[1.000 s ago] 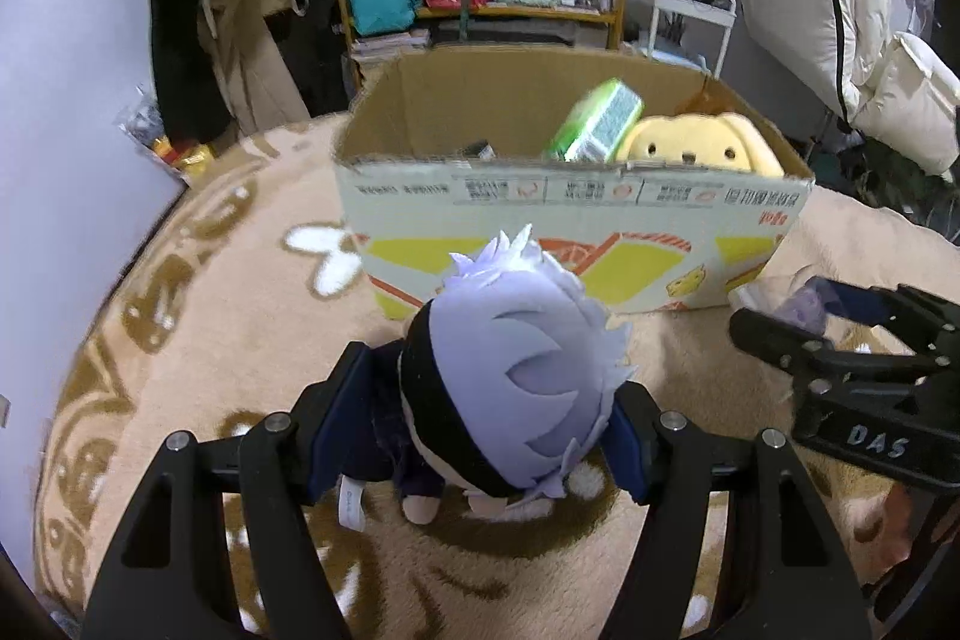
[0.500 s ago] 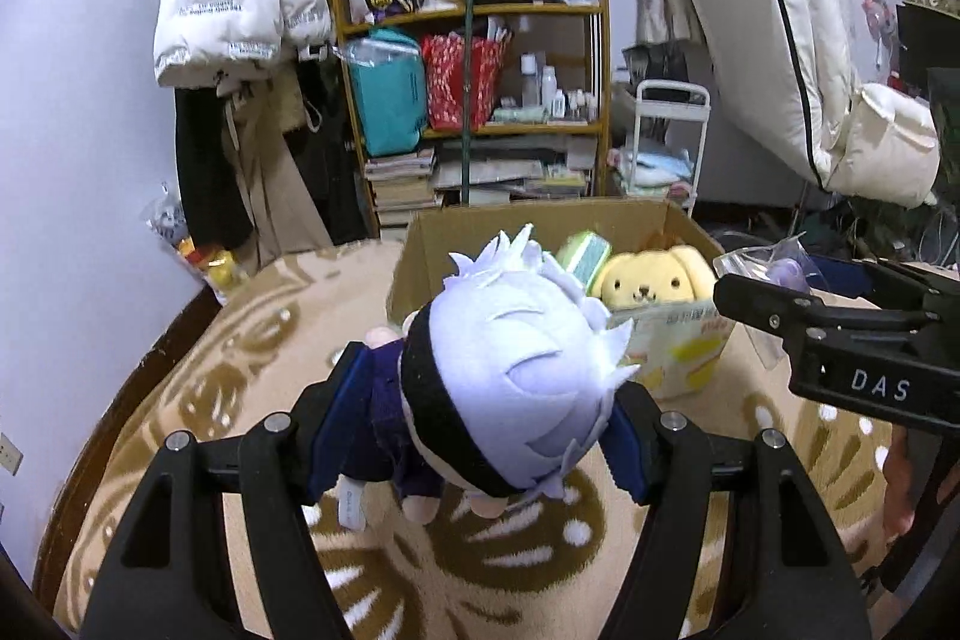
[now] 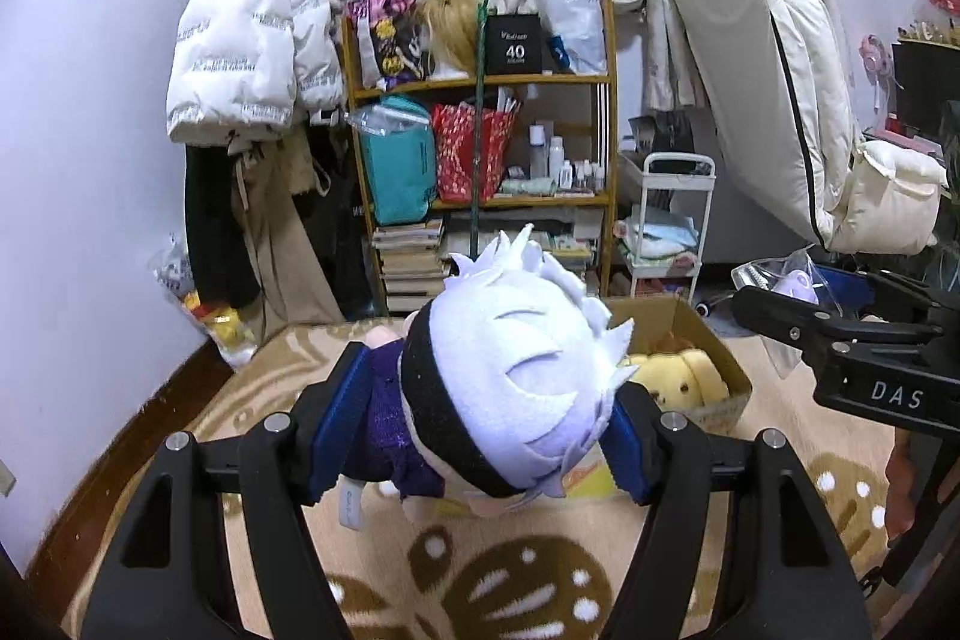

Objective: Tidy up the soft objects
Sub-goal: 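Lift the plush doll with the left tool while the right tool lifts the zip bag over the box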

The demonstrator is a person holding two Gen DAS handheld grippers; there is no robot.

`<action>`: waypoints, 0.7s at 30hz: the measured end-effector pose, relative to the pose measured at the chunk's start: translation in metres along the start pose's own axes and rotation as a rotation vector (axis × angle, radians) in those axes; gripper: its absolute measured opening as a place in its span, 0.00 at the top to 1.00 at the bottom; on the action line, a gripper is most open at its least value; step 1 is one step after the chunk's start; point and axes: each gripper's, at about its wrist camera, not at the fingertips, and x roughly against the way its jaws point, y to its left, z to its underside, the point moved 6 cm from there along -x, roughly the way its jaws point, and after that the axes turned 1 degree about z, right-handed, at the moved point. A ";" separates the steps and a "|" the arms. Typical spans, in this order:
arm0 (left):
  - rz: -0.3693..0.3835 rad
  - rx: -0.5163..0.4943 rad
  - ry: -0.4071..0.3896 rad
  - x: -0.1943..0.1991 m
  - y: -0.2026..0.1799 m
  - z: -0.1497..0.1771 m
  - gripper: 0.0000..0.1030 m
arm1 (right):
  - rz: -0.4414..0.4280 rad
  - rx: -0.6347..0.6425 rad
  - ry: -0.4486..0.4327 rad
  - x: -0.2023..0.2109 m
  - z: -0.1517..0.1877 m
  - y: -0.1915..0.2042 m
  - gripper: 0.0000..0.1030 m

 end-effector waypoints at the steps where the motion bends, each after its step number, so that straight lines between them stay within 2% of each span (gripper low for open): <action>1: 0.005 -0.008 -0.005 -0.002 0.000 -0.005 0.33 | -0.007 -0.006 -0.013 0.000 -0.004 -0.001 0.24; 12: 0.034 -0.051 -0.036 -0.033 -0.006 -0.032 0.33 | 0.007 0.039 -0.072 -0.007 -0.030 -0.002 0.24; 21: 0.074 -0.013 0.035 -0.076 -0.010 -0.014 0.32 | -0.037 -0.043 -0.058 -0.037 -0.017 -0.017 0.24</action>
